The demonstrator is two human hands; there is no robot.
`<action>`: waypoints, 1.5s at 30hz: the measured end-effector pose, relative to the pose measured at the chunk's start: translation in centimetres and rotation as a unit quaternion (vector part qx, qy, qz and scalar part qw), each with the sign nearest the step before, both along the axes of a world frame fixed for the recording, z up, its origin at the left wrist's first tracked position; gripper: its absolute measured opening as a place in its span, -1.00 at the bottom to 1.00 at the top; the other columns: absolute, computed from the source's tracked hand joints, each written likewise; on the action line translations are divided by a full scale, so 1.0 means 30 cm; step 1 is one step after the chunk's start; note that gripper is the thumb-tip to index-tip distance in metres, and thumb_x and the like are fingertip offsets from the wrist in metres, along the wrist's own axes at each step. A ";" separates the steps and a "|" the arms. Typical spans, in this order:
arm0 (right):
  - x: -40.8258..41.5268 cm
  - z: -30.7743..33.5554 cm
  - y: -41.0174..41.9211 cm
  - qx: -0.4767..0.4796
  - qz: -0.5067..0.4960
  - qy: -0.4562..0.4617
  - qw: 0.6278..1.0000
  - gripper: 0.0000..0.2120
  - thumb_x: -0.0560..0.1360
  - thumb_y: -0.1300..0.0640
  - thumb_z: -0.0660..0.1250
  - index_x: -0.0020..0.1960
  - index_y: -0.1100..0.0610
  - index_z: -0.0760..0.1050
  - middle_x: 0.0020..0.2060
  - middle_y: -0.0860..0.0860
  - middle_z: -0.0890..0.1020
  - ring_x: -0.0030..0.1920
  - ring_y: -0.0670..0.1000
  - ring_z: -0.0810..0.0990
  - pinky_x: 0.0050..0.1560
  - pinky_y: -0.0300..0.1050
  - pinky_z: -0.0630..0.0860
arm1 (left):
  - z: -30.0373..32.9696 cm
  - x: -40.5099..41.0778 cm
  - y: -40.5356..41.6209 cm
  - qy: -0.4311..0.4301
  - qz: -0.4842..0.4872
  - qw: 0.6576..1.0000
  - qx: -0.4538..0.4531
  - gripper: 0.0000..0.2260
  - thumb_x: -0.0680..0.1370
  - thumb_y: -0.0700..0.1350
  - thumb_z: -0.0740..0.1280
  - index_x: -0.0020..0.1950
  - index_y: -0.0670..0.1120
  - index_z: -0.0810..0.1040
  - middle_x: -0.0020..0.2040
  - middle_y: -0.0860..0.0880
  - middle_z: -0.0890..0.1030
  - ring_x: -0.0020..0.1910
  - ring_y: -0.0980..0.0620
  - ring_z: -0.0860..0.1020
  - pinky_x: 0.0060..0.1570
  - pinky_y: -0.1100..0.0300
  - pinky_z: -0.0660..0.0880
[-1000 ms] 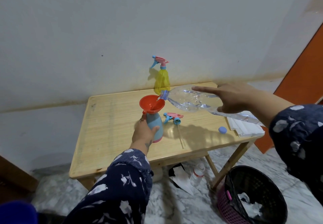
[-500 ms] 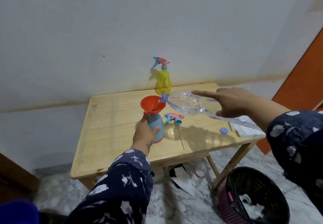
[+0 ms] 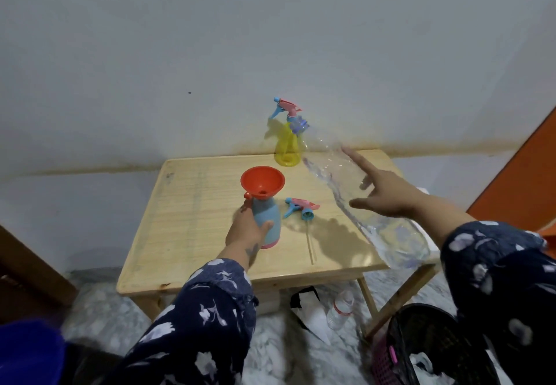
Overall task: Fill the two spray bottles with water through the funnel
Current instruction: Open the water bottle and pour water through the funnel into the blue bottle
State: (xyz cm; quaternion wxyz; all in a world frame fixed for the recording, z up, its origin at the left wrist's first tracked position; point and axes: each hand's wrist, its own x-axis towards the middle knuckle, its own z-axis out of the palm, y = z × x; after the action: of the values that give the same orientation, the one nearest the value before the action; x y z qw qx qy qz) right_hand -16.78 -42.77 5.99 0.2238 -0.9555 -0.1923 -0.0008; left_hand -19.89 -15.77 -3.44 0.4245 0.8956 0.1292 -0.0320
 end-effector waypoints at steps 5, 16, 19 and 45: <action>0.057 -0.056 -0.038 0.138 -0.087 -0.046 0.986 0.03 0.34 0.03 0.49 0.36 -0.53 -0.23 0.00 0.13 0.58 -0.14 0.07 0.60 0.04 0.02 0.52 | -0.026 0.013 -0.024 0.014 0.037 0.999 0.004 -0.48 0.55 -0.07 0.35 0.45 -0.10 0.24 0.39 -0.11 0.38 0.30 -0.14 0.45 0.26 -0.08 0.44; 0.261 -0.248 -0.094 0.327 -0.219 -0.136 0.909 0.01 0.39 0.12 0.43 0.47 -0.35 -0.23 0.07 -0.07 0.35 0.05 0.03 0.49 0.10 0.08 0.50 | -0.079 0.042 -0.036 -0.001 0.085 0.996 0.005 -0.50 0.49 -0.09 0.40 0.38 -0.08 0.31 0.23 -0.12 0.51 0.14 -0.13 0.52 0.02 0.03 0.46; 0.311 -0.269 -0.086 0.358 -0.233 -0.157 0.891 0.02 0.40 0.13 0.44 0.45 -0.37 -0.24 0.08 -0.05 0.33 0.09 0.04 0.48 0.04 -0.07 0.45 | -0.081 0.046 -0.034 -0.002 0.088 0.996 -0.017 -0.49 0.49 -0.14 0.41 0.39 -0.08 0.31 0.25 -0.11 0.52 0.18 -0.14 0.53 0.15 -0.07 0.49; 0.016 -0.188 0.226 0.137 -0.135 -0.135 0.972 -0.26 0.39 0.09 0.37 0.49 0.03 0.13 0.29 0.05 0.35 0.32 0.09 0.26 0.39 0.11 0.20 | -0.075 0.030 -0.010 -0.011 0.025 0.999 0.020 -0.45 0.52 -0.01 0.39 0.44 -0.09 0.27 0.36 -0.11 0.41 0.26 -0.13 0.48 0.20 -0.09 0.48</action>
State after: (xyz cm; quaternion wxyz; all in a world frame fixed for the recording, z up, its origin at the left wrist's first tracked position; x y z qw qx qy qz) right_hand -16.31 -36.00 0.33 0.3220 -0.9240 -0.0876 -0.1868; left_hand -19.00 -16.06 -5.70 0.4089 0.9004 0.1480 -0.0090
